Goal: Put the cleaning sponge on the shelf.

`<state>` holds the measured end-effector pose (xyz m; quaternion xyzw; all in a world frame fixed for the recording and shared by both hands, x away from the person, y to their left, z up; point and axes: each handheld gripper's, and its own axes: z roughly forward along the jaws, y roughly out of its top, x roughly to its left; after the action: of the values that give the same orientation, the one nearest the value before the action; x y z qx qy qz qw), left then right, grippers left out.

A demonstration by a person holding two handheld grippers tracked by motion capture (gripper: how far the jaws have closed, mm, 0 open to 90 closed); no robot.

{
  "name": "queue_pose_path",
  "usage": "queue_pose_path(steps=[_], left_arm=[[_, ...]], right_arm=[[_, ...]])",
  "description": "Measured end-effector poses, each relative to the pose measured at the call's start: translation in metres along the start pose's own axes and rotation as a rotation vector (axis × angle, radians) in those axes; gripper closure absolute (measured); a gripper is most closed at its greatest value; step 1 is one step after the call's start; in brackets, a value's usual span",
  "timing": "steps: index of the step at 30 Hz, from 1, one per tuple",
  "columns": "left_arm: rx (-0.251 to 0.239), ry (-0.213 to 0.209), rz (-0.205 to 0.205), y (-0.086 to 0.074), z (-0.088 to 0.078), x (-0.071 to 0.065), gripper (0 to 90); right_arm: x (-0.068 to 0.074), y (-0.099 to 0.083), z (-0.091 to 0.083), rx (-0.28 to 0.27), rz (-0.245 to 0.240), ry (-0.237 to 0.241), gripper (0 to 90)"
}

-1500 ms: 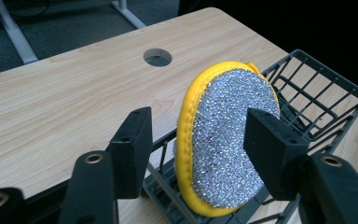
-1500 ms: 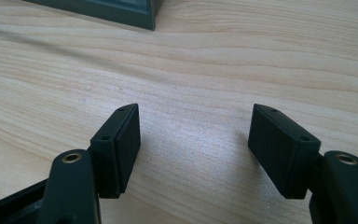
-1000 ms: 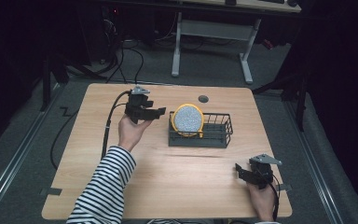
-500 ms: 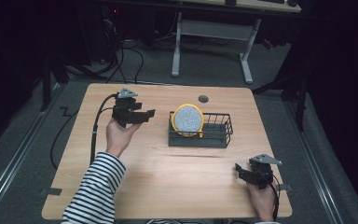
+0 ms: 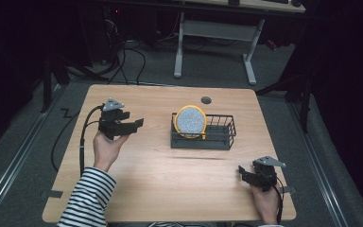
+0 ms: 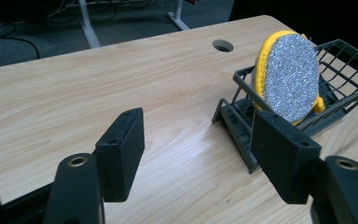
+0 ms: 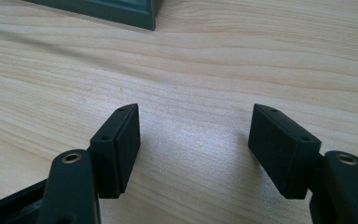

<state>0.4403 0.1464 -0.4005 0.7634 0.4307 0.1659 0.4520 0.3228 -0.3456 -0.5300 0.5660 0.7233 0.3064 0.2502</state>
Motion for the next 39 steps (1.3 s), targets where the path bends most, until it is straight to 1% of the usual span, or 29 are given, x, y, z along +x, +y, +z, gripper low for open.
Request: queue_pose_path(steps=[2, 5, 6, 7, 8, 9, 13, 15, 16, 17, 20, 21, 27, 28, 29, 33, 36, 39], left_arm=[[0.002, 0.003, -0.004, -0.001, -0.001, 0.001, 35.9], [0.0, 0.01, -0.015, -0.008, -0.006, 0.003, 35.9], [0.0, 0.015, -0.025, -0.014, -0.01, 0.006, 35.8], [0.0, 0.015, -0.025, -0.014, -0.01, 0.006, 35.7], [0.0, 0.03, -0.027, -0.019, -0.013, 0.008, 35.8], [0.0, 0.03, -0.027, -0.019, -0.013, 0.008, 35.9], [0.006, 0.05, -0.048, -0.032, -0.019, 0.015, 36.4], [0.004, 0.057, -0.065, -0.038, -0.023, 0.019, 36.5], [0.0, 0.064, -0.079, -0.044, -0.027, 0.022, 36.5], [0.0, 0.064, -0.079, -0.044, -0.027, 0.022, 36.6], [-0.011, 0.045, -0.118, -0.054, -0.033, 0.025, 36.6], [-0.012, 0.042, -0.121, -0.056, -0.034, 0.026, 36.7], [-0.016, 0.058, -0.151, -0.073, -0.044, 0.03, 36.6], [-0.015, 0.064, -0.162, -0.079, -0.047, 0.032, 36.5], [-0.015, 0.064, -0.162, -0.079, -0.047, 0.032, 36.4], [-0.011, 0.075, -0.178, -0.09, -0.05, 0.033, 36.3], [-0.013, 0.076, -0.201, -0.099, -0.051, 0.035, 36.1], [-0.013, 0.079, -0.209, -0.103, -0.052, 0.036, 35.9]], right_arm=[[0.0, 0.0, 0.0, -0.001, -0.003, 0.001, 34.1], [0.0, 0.0, 0.0, 0.0, 0.0, 0.0, 34.1], [0.0, 0.0, 0.0, 0.0, 0.0, 0.0, 34.1], [0.0, 0.0, 0.0, 0.0, 0.0, 0.0, 34.1], [0.0, 0.0, 0.0, -0.001, -0.004, 0.0, 34.1], [0.0, 0.0, 0.0, -0.001, -0.004, 0.0, 34.1], [0.0, 0.0, 0.0, -0.001, -0.004, 0.0, 34.1], [0.0, 0.0, 0.0, -0.001, -0.004, 0.001, 34.1], [0.0, 0.0, 0.0, -0.001, -0.004, 0.001, 34.1], [0.0, 0.0, 0.0, -0.001, -0.004, 0.001, 34.1], [0.0, 0.0, 0.0, 0.0, 0.0, 0.0, 34.1], [0.0, 0.0, 0.0, 0.0, 0.0, 0.0, 34.1], [0.0, 0.0, 0.0, 0.0, -0.001, -0.001, 34.1], [0.0, 0.0, 0.0, 0.0, -0.001, -0.001, 34.1], [0.0, 0.0, 0.0, 0.0, -0.001, -0.001, 34.1], [0.0, 0.0, 0.0, 0.001, 0.0, -0.001, 34.1], [0.0, 0.0, 0.0, 0.001, 0.001, -0.002, 34.1], [0.0, 0.0, 0.0, 0.0, 0.0, -0.002, 34.1]])
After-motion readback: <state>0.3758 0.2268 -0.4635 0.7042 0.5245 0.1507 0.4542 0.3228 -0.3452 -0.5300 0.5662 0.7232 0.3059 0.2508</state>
